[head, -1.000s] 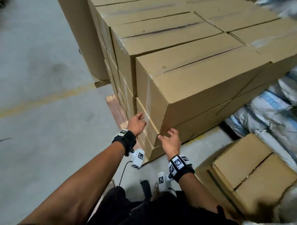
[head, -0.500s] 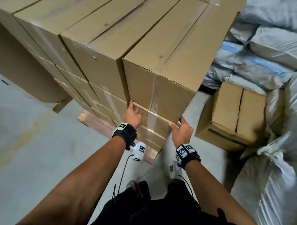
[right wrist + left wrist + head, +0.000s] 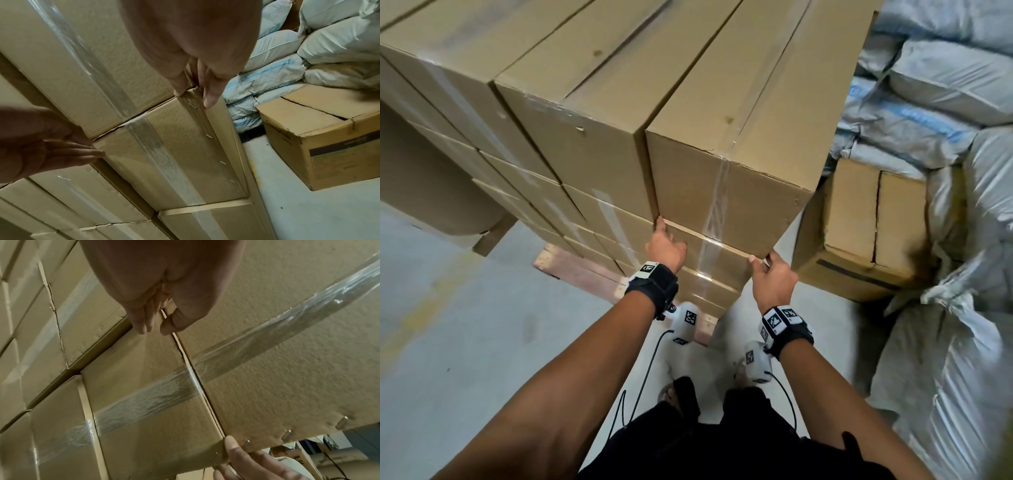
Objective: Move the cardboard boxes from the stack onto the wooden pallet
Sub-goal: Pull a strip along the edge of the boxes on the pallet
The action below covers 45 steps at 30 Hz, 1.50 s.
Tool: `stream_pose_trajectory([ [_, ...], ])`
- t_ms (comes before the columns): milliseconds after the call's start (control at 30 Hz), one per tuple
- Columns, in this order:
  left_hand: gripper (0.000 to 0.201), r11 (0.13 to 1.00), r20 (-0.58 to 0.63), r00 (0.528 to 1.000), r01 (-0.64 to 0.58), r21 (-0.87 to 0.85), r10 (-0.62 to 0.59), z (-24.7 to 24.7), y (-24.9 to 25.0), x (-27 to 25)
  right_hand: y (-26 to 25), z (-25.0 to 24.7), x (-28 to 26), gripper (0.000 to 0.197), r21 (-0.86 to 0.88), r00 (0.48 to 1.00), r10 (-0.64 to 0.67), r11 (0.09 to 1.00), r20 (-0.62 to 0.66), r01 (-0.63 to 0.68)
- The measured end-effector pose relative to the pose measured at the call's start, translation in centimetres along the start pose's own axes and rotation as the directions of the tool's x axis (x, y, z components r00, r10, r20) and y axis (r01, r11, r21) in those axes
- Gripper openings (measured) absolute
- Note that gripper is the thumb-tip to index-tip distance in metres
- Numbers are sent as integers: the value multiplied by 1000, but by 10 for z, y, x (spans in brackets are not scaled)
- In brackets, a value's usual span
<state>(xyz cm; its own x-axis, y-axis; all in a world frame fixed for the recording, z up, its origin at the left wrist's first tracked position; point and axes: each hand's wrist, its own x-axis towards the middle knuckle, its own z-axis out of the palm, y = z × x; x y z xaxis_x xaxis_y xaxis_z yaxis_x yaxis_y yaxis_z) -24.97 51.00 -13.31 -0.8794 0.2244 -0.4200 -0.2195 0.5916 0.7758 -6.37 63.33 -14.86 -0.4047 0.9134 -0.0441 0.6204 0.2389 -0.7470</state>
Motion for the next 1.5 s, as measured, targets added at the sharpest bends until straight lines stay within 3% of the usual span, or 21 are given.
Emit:
stream_pose_trajectory([
  [133, 73, 998, -7, 1000, 16, -65, -16, -2, 1, 2, -4, -1, -3, 35, 117, 998, 62, 991, -22, -59],
  [267, 77, 981, 18, 1000, 2, -194, 2, -4, 4, -1, -11, -1, -10, 53, 220, 997, 70, 974, -45, -58],
  [500, 98, 970, 42, 999, -6, -244, 17, 0, -2, -10, -3, -6, -6, 42, 119, 996, 60, 991, -61, -52],
  [733, 82, 975, -28, 999, -25, -220, 19, -5, 5, -9, -2, -4, -4, 34, -56, 999, 16, 998, -49, -19],
  [1133, 71, 983, -42, 996, -87, -164, 82, -3, -3, -9, 4, -3, -10, 34, -95, 999, -36, 995, -31, 33],
  [1300, 82, 973, 36, 999, -15, -230, 24, 1, -9, -2, 9, 1, -11, 39, -10, 999, -36, 999, -35, 35],
  [1400, 90, 951, 78, 997, 35, -308, -11, 5, -16, 5, 9, 8, -18, 48, 99, 999, 37, 994, 7, -38],
  [1500, 99, 960, 110, 994, 28, -279, 3, 7, -27, 12, 14, 14, -22, 55, 160, 993, 94, 981, 77, -105],
])
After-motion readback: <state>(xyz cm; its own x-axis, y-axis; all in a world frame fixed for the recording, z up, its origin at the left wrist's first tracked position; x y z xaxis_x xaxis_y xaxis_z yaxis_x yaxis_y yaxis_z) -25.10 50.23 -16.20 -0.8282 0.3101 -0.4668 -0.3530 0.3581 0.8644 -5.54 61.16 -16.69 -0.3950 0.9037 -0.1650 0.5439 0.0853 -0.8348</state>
